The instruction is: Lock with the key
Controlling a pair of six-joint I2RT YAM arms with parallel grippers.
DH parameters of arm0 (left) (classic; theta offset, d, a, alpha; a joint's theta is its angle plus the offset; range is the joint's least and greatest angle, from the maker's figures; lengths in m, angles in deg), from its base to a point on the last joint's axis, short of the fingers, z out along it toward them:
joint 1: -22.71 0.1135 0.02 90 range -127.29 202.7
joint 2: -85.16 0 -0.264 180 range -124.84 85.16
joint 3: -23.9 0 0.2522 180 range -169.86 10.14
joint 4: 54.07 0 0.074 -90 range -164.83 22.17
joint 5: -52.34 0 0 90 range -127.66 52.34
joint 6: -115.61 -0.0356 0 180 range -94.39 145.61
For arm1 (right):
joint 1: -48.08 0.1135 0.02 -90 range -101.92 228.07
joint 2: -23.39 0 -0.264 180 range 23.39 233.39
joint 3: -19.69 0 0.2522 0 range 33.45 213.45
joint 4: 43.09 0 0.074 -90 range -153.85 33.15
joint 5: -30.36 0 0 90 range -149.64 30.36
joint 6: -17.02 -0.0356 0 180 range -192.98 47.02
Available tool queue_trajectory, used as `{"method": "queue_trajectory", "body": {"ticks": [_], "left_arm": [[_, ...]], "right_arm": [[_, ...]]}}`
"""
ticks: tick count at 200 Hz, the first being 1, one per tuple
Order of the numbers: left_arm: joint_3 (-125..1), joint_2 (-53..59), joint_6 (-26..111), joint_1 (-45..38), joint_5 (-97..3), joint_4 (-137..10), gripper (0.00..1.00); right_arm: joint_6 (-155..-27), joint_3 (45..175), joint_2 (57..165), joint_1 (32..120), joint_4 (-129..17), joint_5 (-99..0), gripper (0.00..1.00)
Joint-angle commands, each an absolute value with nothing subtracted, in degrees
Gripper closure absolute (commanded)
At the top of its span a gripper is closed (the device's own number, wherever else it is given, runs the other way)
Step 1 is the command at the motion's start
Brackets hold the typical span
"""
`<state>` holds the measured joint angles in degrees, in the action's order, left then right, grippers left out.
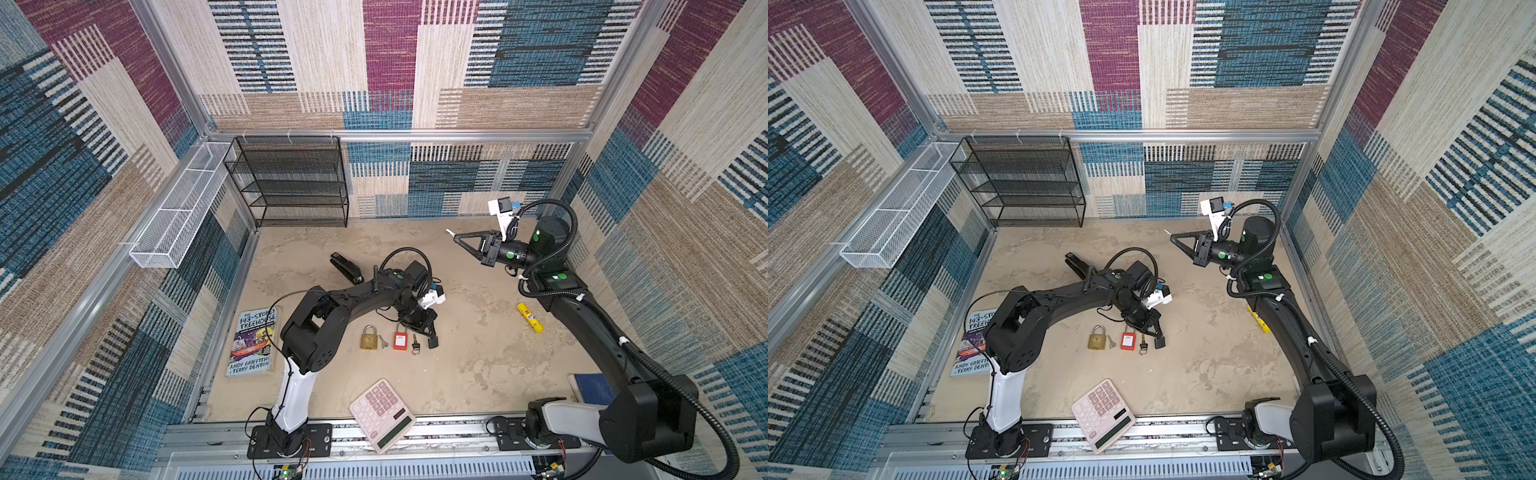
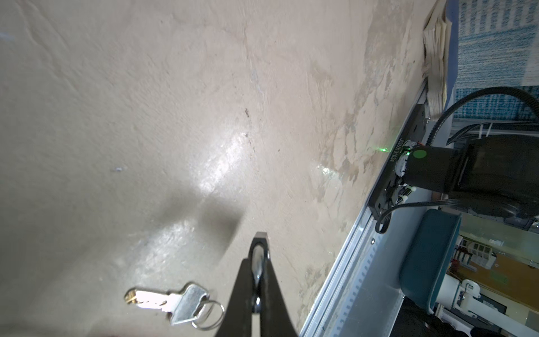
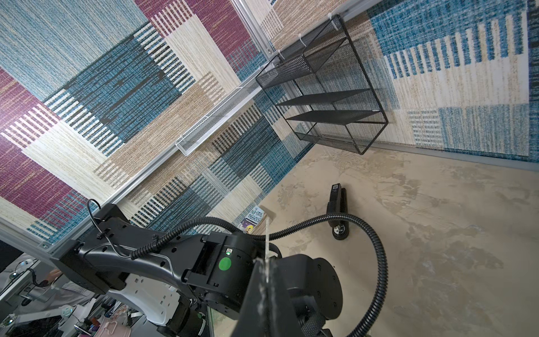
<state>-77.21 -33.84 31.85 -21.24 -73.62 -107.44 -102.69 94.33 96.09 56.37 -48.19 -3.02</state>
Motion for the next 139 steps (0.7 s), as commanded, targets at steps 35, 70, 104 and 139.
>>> {"method": "queue_trajectory", "body": {"ticks": [35,70,104,139], "left_arm": [[-79.95,-36.31,28.86,-21.33,-72.44,-112.01,1.0],[-81.7,-38.03,28.91,-21.31,-71.34,-113.89,1.0],[-82.8,-39.11,29.2,-21.31,-69.0,-114.95,0.96],[-83.54,-39.39,29.05,-21.26,-67.87,-115.9,0.91]], "right_arm": [[-103.03,94.53,95.98,56.32,-47.75,-1.72,1.0],[-103.07,94.53,95.81,56.34,-47.63,-1.39,1.0],[-102.87,94.62,95.71,56.34,-47.97,-1.28,1.0],[-102.77,94.68,95.65,56.31,-47.98,-1.07,1.0]]}}
